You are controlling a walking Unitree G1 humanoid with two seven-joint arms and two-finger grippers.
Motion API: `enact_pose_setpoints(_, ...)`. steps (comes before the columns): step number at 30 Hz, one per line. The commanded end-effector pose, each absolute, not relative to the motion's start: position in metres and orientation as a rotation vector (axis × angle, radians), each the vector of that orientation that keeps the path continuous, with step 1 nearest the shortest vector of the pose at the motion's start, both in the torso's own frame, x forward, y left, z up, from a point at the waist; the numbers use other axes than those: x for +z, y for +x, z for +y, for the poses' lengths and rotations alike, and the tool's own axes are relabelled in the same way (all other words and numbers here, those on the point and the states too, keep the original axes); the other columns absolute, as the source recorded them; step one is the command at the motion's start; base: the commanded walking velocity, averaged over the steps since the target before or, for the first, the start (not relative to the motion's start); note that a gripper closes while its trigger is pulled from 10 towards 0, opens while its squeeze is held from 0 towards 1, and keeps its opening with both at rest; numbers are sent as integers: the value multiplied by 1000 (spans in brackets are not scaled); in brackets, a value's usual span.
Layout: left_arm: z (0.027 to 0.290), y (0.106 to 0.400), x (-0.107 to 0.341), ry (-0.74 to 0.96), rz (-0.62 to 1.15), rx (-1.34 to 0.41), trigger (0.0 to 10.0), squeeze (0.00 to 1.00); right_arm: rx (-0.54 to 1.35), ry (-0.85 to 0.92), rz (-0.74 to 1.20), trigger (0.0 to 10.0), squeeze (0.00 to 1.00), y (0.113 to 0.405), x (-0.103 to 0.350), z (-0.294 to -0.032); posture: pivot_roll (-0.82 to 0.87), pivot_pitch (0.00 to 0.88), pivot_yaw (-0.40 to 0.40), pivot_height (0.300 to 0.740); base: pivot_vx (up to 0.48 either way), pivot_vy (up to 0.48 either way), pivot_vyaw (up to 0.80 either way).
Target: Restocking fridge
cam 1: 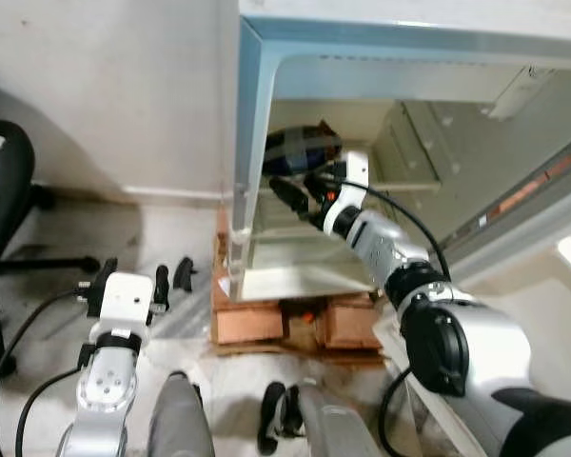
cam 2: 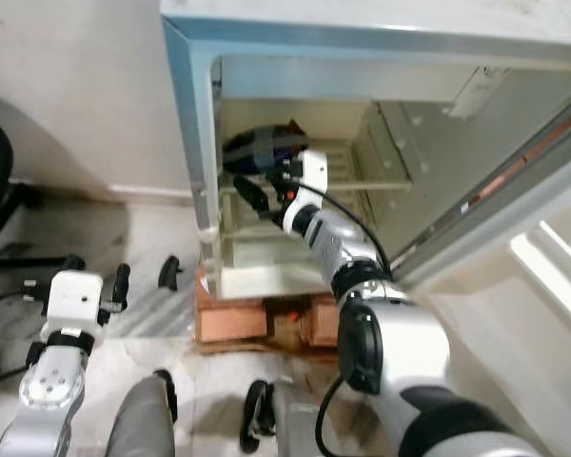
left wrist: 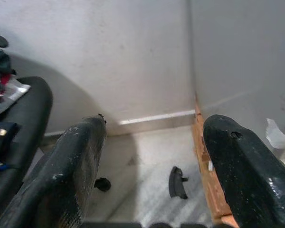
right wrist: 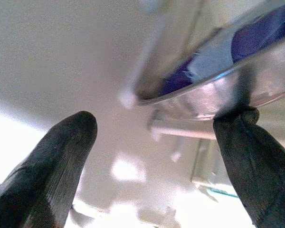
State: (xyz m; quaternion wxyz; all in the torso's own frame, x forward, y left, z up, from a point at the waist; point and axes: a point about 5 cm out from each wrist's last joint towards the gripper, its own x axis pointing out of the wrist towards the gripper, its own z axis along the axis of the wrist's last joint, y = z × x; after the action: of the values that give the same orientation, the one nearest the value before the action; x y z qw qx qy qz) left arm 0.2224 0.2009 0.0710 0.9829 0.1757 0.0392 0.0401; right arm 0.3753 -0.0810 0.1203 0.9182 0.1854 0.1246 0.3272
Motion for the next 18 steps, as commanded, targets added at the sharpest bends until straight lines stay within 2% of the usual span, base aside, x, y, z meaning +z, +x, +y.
enact_pose_setpoints(1,202,221,66,349,95,80,10000,0,693,341,245,10000,1000,373,117,-80,312,81,-136,740,0,0,0)
enact_pose_setpoints(4,203,224,65,351,92,78,10000,0,651,311,286,10000,992,368,105,-81,311,78,-130,740,0,0,0)
enact_pose_setpoints(5,204,225,65,352,89,77,10000,0,641,328,286,10000,937,366,102,-80,312,77,-129,740,0,0,0)
enact_pose_setpoints(6,203,225,65,353,89,75,10000,0,628,331,294,10000,702,366,100,-80,312,76,-128,740,0,0,0)
enact_pose_setpoints(7,203,225,65,354,88,73,10000,0,619,331,299,10000,702,365,98,-80,313,76,-127,740,0,0,0)
enact_pose_setpoints(8,204,225,65,356,88,72,10000,0,596,303,313,10000,576,364,95,-81,313,75,-125,740,0,0,0)
enact_pose_setpoints(18,203,224,62,360,91,72,10000,0,396,286,378,10000,537,363,80,-97,307,89,-127,740,0,0,0)
